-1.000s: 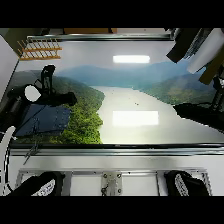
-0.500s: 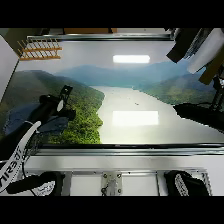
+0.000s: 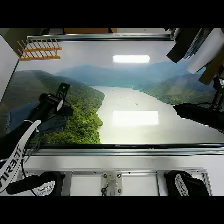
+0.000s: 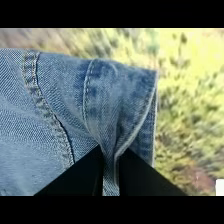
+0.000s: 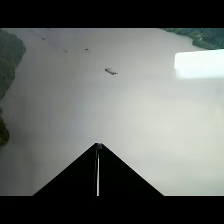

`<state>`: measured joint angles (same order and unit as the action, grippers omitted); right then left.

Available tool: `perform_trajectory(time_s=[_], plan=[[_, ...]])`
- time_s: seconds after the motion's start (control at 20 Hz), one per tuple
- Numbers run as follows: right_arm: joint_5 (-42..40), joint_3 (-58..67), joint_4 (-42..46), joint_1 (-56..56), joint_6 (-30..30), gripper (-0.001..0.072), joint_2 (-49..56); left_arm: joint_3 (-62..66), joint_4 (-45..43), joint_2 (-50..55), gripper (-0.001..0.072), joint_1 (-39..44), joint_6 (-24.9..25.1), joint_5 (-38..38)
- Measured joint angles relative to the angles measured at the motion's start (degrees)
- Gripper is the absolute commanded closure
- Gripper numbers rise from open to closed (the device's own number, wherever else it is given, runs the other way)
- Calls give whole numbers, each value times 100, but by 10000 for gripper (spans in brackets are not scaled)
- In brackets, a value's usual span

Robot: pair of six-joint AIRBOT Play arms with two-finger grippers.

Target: Fold the clothes and pants, and hang the long-sleeved shirts on hangers.

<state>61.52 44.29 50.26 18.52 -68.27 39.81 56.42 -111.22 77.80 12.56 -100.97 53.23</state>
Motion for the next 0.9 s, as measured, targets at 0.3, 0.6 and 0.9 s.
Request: perform_trajectory(time_s=[0.3, 0.6, 0.9], plan=[[0, 0, 2, 0, 0, 675, 0, 1412, 1119, -741, 678, 1338, 2, -654], [-2, 0, 2, 0, -2, 675, 0, 2643, 1447, 39, 56, 2669, -79, -1014], [-2, 0, 2, 0, -2, 675, 0, 3104, 1755, 809, 56, 2378, -533, -664]])
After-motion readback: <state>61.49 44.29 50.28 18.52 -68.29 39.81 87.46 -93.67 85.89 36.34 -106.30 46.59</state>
